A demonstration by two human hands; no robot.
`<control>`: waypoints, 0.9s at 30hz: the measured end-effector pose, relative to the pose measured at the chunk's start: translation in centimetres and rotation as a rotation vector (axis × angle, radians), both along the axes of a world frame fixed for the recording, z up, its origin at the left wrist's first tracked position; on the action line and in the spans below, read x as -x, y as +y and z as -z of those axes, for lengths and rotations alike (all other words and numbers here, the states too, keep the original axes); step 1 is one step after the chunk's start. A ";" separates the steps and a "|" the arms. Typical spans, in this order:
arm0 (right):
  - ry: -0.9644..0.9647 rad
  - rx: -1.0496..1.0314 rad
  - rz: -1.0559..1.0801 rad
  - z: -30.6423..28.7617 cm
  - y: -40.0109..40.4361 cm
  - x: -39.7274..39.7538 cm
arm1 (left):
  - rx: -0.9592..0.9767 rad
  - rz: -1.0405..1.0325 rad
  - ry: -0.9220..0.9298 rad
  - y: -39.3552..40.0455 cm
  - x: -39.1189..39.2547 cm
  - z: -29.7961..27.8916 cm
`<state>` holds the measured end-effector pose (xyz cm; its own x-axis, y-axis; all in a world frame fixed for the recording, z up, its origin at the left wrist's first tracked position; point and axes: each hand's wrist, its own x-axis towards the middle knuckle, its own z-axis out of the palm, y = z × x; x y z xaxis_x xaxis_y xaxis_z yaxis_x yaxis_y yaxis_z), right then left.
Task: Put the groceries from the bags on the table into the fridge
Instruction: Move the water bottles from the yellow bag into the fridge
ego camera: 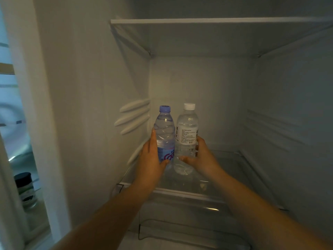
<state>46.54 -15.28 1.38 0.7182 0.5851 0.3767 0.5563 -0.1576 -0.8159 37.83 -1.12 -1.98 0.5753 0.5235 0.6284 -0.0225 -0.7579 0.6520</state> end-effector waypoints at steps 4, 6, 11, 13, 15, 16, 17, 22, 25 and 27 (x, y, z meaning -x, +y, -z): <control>0.012 -0.014 0.029 0.0 1.4 -1.4 | 0.028 -0.016 0.013 1.6 -2.1 0.3; 0.004 -0.012 0.039 -0.1 2.2 -2.1 | 0.053 -0.016 0.012 2.6 -3.2 0.4; 0.002 -0.003 0.034 -0.2 4.4 -3.9 | 0.017 -0.083 0.022 4.2 -5.2 0.2; 0.007 -0.002 0.037 -0.2 5.4 -4.6 | -0.003 -0.126 0.027 4.8 -5.9 0.3; 0.002 -0.010 0.035 -0.2 6.3 -5.3 | -0.035 -0.163 0.043 5.3 -6.4 0.1; 0.000 -0.015 0.035 -0.2 6.7 -5.7 | -0.046 -0.174 0.055 5.5 -6.7 0.0; 0.000 -0.018 0.035 -0.1 7.1 -6.0 | -0.053 -0.188 0.070 5.6 -6.9 0.0; -0.016 -0.014 0.035 0.0 8.5 -7.3 | -0.087 -0.252 0.113 6.3 -8.0 0.0; -0.020 -0.017 0.037 0.0 9.1 -7.9 | -0.073 -0.272 0.126 6.8 -8.6 0.0; -0.017 -0.021 0.040 0.0 9.5 -8.2 | -0.075 -0.294 0.142 6.9 -9.0 0.0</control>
<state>54.77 -5.78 1.35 0.7340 0.5480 0.4011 0.5640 -0.1630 -0.8095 46.84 5.74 -1.95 0.4912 0.6351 0.5961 0.2912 -0.7647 0.5748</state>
